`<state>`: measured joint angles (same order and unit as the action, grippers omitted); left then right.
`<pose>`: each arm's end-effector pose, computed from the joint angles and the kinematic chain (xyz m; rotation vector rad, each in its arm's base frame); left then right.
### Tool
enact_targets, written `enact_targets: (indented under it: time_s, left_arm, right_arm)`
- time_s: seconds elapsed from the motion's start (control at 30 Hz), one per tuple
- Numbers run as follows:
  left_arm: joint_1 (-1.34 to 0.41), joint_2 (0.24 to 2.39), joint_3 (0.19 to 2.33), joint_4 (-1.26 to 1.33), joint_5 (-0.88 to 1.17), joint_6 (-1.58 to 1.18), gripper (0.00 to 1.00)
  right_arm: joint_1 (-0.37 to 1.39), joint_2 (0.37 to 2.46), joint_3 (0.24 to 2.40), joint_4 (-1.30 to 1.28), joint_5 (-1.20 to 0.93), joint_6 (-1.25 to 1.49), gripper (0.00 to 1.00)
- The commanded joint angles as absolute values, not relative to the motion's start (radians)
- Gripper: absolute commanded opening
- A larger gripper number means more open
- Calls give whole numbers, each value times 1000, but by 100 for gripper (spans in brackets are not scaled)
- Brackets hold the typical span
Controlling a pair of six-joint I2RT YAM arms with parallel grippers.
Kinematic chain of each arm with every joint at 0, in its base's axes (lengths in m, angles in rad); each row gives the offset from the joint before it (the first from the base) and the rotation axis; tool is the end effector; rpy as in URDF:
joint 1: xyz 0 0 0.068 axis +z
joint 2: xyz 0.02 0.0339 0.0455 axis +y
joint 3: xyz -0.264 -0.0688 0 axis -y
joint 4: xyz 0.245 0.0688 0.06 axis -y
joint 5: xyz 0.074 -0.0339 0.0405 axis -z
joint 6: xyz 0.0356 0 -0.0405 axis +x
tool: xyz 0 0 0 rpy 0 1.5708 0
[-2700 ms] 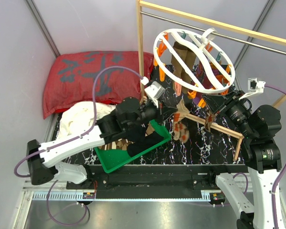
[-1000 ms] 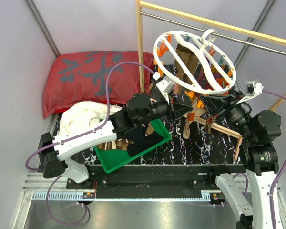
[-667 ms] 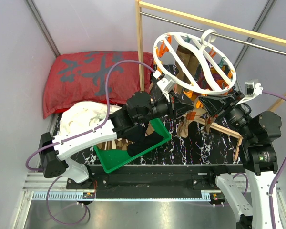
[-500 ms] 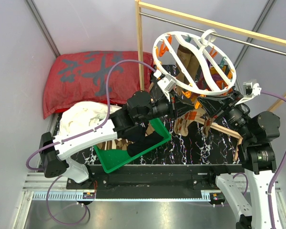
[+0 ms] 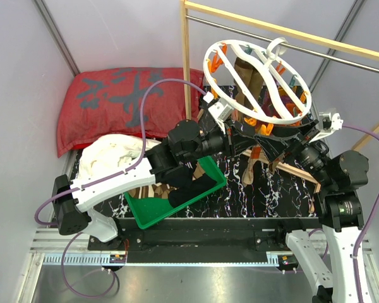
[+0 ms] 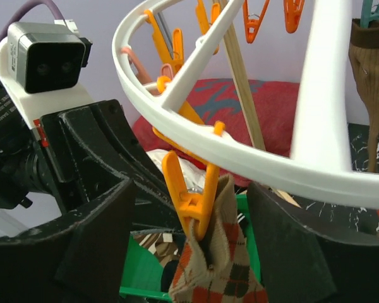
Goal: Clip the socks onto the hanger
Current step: Clamp the sock onto the hanger, then reset both arms
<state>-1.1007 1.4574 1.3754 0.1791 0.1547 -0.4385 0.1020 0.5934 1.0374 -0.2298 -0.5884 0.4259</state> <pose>0.1527 -0.3126 0.4261 0.6593 1.4910 -1.3362 0.0953 0.0296 0.4426 -0.2838 1.4167 0.8334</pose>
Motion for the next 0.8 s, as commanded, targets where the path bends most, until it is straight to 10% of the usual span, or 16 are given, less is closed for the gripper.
enact_targets:
  time_s: [0.0,0.33,0.77]
  left_arm:
    - [-1106,1453,1427,232,166,-425,4]
    - [-1098,1283,1236,144,5,-307,97]
    - [-861,646,818,-322,-501,-380,99]
  right_arm:
    - [100,558,1066,-230,-584,405,88]
    - [107,397,1111,-483,-292,223,100]
    - [114,29,1037,-673,196,69,100]
